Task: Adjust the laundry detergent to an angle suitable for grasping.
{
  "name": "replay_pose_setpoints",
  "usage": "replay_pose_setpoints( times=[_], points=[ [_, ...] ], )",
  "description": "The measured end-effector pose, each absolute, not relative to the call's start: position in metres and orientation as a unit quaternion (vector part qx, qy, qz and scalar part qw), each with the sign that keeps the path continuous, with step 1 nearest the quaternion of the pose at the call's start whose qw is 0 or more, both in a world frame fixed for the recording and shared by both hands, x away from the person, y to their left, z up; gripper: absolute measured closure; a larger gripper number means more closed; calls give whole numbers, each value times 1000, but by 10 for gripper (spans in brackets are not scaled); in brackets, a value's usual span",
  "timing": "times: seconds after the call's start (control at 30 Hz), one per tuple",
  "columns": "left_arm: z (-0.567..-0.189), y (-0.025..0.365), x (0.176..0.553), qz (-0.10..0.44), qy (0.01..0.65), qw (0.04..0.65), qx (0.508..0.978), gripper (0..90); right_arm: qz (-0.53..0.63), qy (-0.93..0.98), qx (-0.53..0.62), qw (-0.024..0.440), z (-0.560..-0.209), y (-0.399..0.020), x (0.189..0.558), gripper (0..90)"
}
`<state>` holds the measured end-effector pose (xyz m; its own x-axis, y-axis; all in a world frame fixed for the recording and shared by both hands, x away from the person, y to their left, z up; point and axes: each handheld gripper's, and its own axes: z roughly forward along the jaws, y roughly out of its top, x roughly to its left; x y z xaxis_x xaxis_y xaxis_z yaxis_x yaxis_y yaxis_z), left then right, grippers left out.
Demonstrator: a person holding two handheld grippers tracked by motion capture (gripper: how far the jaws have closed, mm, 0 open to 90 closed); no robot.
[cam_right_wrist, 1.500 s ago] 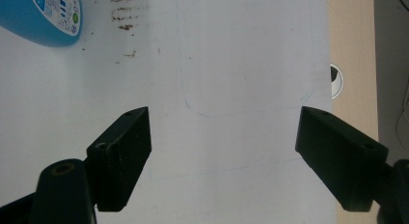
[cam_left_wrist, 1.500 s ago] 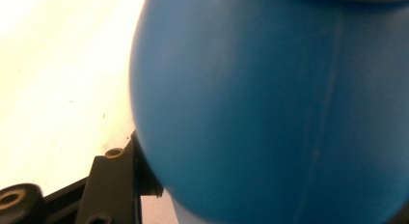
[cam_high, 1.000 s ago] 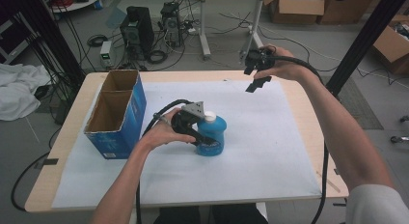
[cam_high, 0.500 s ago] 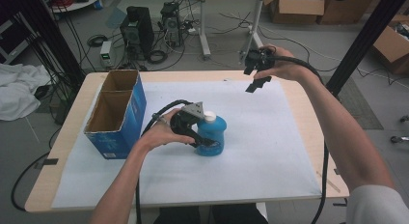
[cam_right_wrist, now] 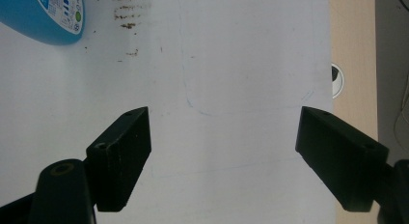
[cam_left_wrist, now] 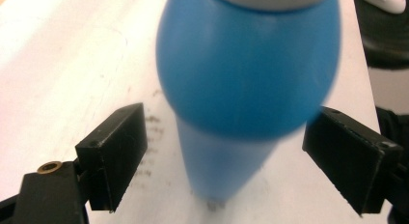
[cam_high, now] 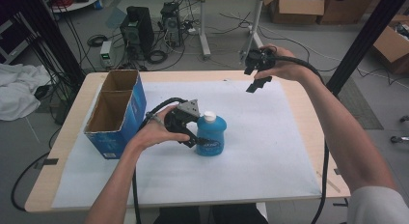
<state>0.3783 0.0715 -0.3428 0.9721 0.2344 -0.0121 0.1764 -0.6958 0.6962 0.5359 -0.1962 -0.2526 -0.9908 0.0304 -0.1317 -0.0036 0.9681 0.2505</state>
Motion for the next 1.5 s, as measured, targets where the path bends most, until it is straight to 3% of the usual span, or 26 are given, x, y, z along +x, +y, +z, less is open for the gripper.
replay_pose_setpoints(
  times=[0.27, 1.1, 1.5],
  points=[
    [-332, 82, 364, 63, 90, 271, 956, 167, 119, 990, 5, 69, -253, -196, 535, 199],
    [-318, 102, 353, 41, 56, 134, 989, 174, 112, 991, -2, 72, -254, -192, 531, 199],
    [-312, 110, 350, 35, 64, 130, 989, 173, 111, 991, -6, 74, -251, -196, 528, 200]
  ],
)
